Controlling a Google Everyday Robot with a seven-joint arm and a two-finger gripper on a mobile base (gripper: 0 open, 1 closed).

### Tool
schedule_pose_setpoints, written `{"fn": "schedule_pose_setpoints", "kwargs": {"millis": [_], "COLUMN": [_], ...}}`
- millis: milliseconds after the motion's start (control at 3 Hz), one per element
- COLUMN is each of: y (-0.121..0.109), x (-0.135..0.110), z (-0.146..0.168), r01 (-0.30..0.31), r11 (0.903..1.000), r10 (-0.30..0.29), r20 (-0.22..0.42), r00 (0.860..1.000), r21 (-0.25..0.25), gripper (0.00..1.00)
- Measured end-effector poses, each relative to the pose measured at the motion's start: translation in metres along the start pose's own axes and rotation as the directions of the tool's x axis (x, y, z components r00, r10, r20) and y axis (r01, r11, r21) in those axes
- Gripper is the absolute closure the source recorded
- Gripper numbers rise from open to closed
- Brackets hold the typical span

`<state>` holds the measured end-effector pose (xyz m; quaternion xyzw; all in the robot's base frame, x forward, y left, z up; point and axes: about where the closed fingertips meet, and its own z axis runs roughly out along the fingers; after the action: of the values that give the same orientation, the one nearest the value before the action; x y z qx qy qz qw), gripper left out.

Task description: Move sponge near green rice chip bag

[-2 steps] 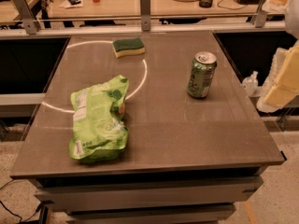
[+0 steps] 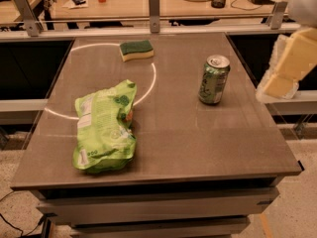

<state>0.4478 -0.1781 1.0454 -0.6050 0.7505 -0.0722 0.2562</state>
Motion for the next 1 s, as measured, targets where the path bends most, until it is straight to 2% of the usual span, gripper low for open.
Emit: {"fn": "schedule_pose_setpoints", "kwargs": {"millis": [333,1000], "y": [-0.026,-0.065], "x": [-0.029,-0.087], "z": [0.019,0.095], "r01": [-0.014,-0.021], "r11": [0.9991,0.9914], "r10": [0.017,0.042], "r20": [0.075,0.16], "r00": [0.997,0.986], "r21": [-0.039,-0.129], "gripper": [0.0,0.0]}}
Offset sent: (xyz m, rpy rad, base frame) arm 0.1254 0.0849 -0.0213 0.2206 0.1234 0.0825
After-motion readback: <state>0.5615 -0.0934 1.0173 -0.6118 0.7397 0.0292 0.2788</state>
